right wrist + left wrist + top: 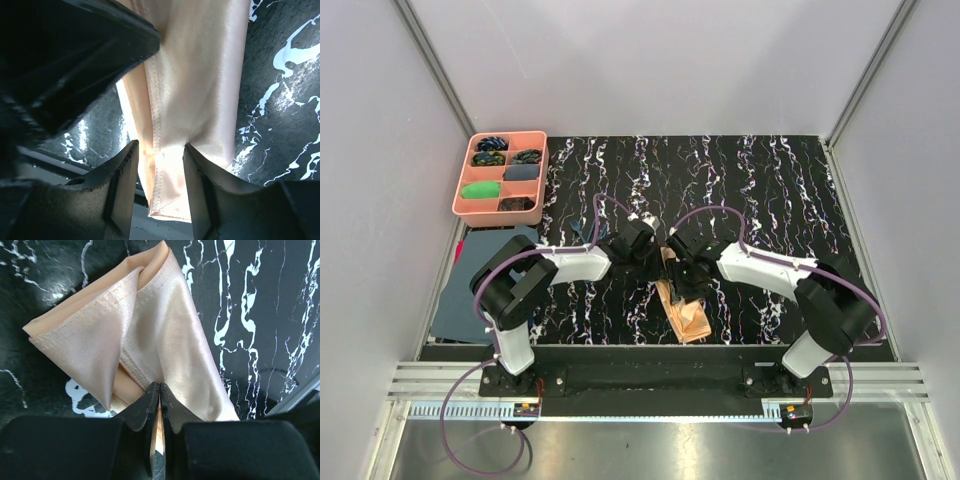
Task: Fold the napkin into a case and place the utensils inside
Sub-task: Turn over the smaller rectangle folded napkin at the center of the board.
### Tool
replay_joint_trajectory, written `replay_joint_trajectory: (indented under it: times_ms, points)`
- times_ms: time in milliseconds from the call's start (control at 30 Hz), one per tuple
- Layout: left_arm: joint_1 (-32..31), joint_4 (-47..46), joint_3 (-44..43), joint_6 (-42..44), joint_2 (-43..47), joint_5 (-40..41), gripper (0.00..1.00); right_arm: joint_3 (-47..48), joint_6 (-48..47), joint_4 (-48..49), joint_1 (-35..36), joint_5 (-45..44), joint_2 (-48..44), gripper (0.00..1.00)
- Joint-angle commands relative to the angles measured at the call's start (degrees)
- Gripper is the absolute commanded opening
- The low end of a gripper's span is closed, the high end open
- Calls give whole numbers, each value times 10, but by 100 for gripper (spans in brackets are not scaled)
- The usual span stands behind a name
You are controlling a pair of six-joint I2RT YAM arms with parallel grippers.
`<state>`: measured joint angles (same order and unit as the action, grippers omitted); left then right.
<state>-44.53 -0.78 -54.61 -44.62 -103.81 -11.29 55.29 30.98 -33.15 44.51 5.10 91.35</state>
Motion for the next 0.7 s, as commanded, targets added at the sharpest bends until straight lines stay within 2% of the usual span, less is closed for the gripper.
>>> replay_joint_trajectory:
  times_ms: [0, 267, 567, 667]
  points:
    - [18, -19, 17, -1, 1, -28, 11, 24, -19, -1, 6, -29, 11, 49]
    - [26, -43, 25, -14, -12, -54, 10, 39, -12, -4, 32, -42, 11, 48]
    - [30, -41, 25, -15, -7, -59, 11, 47, -11, -3, 51, -48, 61, 50]
    - [33, -46, 25, -23, -5, -66, 11, 44, -8, -1, 58, -75, 80, 51]
